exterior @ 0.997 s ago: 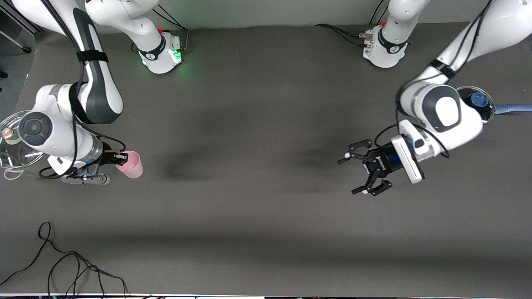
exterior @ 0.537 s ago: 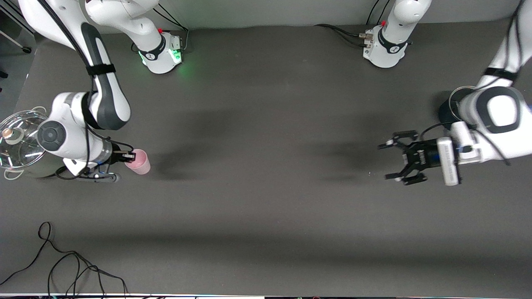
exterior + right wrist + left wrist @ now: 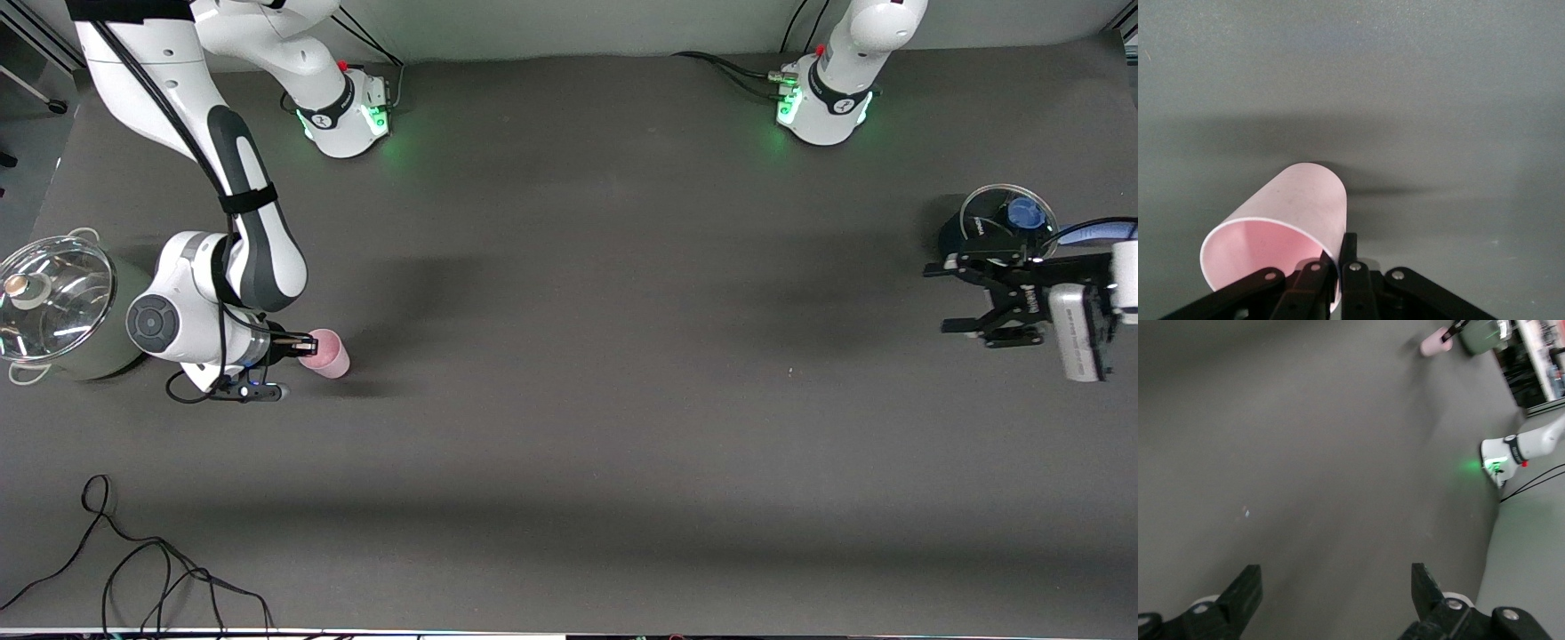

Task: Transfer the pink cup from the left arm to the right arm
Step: 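Lower the cup with the right gripper while the left gripper returns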

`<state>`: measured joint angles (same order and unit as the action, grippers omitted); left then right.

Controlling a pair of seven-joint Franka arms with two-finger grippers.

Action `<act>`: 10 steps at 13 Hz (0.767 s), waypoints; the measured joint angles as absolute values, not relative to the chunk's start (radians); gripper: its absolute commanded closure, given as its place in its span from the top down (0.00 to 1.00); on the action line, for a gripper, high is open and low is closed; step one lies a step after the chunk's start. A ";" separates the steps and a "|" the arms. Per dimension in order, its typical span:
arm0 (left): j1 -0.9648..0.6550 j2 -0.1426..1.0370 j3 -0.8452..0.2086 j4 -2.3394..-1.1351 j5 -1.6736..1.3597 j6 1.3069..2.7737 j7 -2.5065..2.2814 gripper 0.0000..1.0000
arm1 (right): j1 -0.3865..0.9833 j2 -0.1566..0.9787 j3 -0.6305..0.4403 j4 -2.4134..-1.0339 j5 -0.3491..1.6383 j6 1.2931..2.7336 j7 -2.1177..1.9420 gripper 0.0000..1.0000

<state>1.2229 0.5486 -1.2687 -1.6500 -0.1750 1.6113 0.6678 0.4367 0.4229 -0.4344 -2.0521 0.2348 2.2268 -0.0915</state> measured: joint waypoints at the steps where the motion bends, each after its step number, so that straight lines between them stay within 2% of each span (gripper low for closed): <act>1: 1.221 0.542 -1.285 -1.625 -0.129 1.585 0.624 0.99 | 0.433 0.423 -0.435 -2.052 0.235 2.227 -0.093 0.60; 2: 1.219 0.530 -1.300 -1.598 -0.074 1.561 0.592 0.99 | 0.429 0.423 -0.437 -2.050 0.235 2.227 -0.096 0.86; 3: 1.216 0.513 -1.315 -1.576 -0.024 1.542 0.569 0.99 | 0.426 0.423 -0.439 -2.049 0.236 2.228 -0.098 0.91; 4: 1.214 0.488 -1.326 -1.558 0.017 1.521 0.540 1.00 | 0.425 0.423 -0.440 -2.046 0.236 2.228 -0.100 1.00; 7: 1.209 0.397 -1.335 -1.514 0.125 1.453 0.447 0.99 | 0.425 0.421 -0.440 -2.025 0.236 2.221 -0.101 1.00; 10: 1.200 0.294 -1.335 -1.490 0.189 1.401 0.355 0.99 | 0.426 0.398 -0.456 -1.917 0.237 2.068 -0.101 1.00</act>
